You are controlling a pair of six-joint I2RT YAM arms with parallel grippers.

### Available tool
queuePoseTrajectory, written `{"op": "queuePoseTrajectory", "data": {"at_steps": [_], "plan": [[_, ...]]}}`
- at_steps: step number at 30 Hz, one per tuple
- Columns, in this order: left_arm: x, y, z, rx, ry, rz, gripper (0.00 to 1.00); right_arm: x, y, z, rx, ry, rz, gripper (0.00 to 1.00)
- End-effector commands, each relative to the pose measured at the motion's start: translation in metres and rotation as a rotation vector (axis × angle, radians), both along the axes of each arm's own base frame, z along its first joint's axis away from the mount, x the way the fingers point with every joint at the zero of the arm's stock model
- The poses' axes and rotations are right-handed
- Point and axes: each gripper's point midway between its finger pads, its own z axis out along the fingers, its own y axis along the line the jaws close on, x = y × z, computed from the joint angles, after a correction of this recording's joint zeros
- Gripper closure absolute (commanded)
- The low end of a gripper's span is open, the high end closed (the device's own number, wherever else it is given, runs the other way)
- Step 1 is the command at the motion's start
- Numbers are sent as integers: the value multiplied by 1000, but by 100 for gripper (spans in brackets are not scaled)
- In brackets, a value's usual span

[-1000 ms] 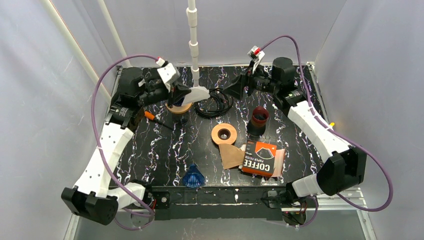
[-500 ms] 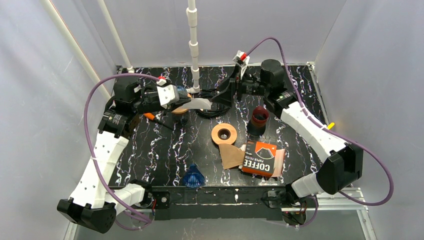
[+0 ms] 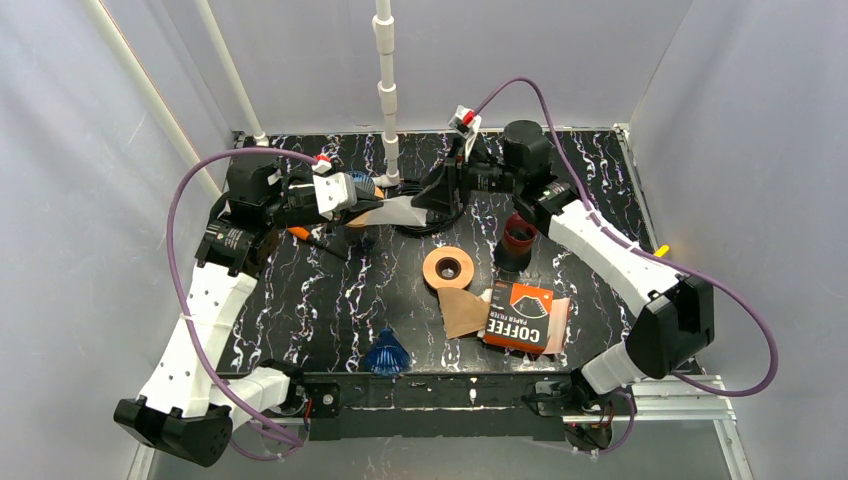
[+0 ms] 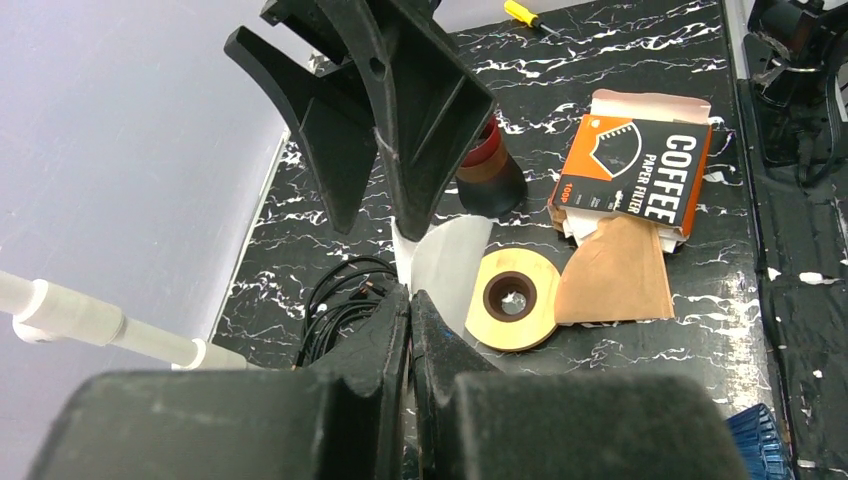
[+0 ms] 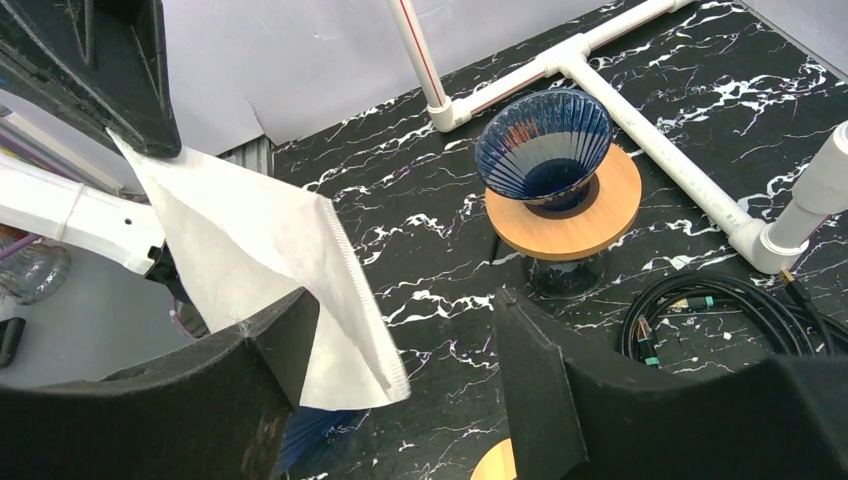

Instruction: Place the coffee filter in the dripper

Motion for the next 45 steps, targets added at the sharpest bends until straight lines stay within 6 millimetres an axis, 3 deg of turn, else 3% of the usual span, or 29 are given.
{"op": "queuePoseTrajectory", "data": {"at_steps": [1,7,11,21,24,29,33,36,40,41,43,45], "plan": [[-7,-1,17,-26,-36,-26,100,2,9,32,56,-103,9,28],[2,1,15,-29,-26,19,100,0,12,46,142,-87,-3,35],[7,0,18,-45,-24,31,100,-6,16,46,149,-76,26,42],[16,-4,30,-91,-12,42,100,-16,20,48,162,-61,86,48],[19,-3,28,-92,0,59,100,-17,22,50,170,-55,94,60],[24,-2,26,-95,10,90,100,-18,22,48,170,-44,99,96],[29,0,27,-100,13,117,100,-17,21,47,166,-38,90,99],[33,1,27,-105,25,143,77,-14,21,47,160,-36,72,99],[41,5,29,-120,53,202,22,-4,18,42,126,-16,-1,99],[43,7,30,-125,60,218,13,-2,16,41,119,-14,-24,99],[47,9,30,-142,88,253,3,2,12,39,105,-21,-65,99],[52,12,30,-164,125,302,2,9,8,37,87,-29,-117,99]]}}
